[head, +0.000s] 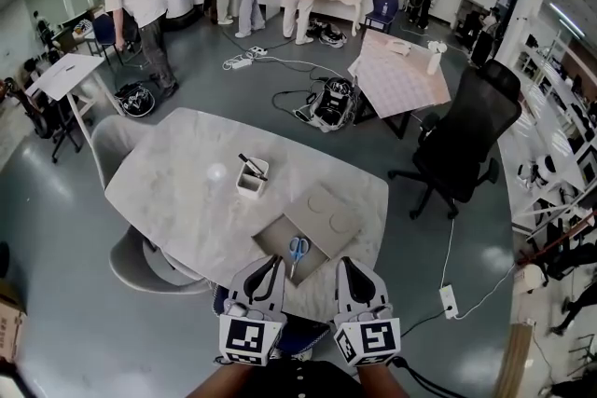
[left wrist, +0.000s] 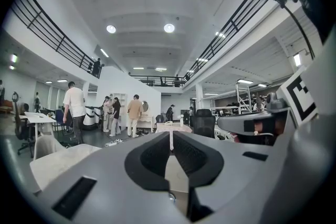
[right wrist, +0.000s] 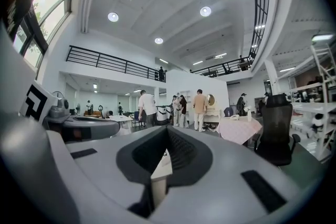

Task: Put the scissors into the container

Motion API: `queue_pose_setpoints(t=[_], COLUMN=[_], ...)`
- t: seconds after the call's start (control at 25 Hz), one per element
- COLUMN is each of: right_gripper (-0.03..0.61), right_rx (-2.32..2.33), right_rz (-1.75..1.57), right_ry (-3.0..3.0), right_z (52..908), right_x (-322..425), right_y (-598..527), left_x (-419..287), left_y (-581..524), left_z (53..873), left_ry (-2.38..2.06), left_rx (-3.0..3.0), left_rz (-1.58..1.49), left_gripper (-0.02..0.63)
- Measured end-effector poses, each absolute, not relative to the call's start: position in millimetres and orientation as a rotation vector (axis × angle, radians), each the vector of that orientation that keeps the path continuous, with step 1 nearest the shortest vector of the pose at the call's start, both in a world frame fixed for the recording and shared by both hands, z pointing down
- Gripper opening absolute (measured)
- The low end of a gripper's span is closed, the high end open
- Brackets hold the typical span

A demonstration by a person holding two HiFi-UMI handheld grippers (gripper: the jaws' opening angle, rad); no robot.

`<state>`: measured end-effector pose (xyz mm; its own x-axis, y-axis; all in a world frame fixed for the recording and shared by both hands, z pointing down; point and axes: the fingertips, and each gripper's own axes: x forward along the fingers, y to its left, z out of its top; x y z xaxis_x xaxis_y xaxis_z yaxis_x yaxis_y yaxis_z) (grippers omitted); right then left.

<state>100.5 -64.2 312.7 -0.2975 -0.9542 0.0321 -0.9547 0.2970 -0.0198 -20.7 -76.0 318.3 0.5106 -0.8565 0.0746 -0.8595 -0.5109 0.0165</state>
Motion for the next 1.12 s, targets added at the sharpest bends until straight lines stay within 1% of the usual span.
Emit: queue_pose_setpoints(t=[1.12], right_gripper=[-0.005], right_rx=[1.843], right_rz=[0.067], right_ry=[-2.524], right_z=[318.3], right_x=[98.3], right_y=[-56.4], left_x=[-21.4], left_y=[-68.4], left_z=[319.4], left_ry=[-1.543], left_rx=[2.696], left_rz=[0.081], left_gripper=[0.028])
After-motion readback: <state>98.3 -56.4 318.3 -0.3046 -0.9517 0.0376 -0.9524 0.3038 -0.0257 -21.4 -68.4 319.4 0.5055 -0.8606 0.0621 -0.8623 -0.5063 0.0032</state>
